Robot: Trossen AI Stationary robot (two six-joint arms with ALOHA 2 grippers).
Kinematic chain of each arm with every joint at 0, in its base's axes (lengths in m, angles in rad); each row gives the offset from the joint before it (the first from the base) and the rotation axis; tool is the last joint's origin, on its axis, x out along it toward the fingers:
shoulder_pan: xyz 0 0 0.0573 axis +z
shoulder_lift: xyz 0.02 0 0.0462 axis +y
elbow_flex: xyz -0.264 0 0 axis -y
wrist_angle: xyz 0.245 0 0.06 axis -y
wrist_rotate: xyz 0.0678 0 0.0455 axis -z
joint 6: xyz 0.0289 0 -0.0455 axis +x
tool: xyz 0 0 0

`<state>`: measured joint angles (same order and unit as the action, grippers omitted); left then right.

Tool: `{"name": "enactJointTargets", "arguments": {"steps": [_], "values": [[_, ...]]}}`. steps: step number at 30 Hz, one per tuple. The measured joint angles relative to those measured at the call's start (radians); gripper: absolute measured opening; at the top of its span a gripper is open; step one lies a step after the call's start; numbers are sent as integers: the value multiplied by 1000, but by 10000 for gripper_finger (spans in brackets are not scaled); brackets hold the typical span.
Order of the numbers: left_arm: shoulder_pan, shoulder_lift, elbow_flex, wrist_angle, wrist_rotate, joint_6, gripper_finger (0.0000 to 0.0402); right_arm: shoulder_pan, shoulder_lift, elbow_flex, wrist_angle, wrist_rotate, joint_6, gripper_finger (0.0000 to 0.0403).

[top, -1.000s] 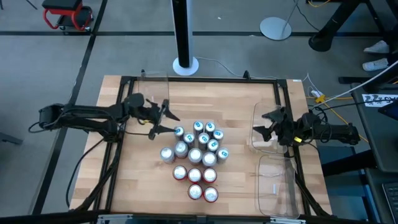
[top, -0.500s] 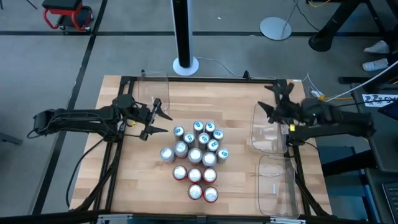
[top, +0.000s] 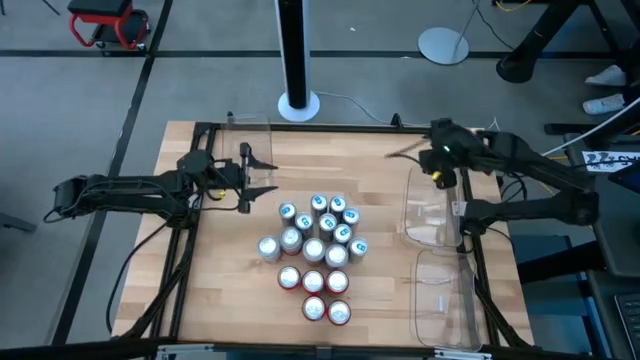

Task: Sort soda cans
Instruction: Put the center transparent bin to the top center of the table

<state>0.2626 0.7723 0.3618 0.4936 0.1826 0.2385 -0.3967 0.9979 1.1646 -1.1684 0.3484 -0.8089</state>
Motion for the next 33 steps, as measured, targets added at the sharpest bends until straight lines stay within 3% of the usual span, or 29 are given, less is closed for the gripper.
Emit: {"name": "enactJointTargets", "arguments": {"steps": [6,14,27,33], "values": [[0,0,0,39,-15,-1,233,-222,122,-38,40,-162,-175,380],[0,0,0,70,-15,23,233,-378,253,-85,95,-271,-251,380],[-1,0,0,68,-15,-43,233,-422,309,-220,182,-386,-341,378],[-1,0,0,75,-15,-12,233,-423,309,-245,200,-403,-349,321]]}}
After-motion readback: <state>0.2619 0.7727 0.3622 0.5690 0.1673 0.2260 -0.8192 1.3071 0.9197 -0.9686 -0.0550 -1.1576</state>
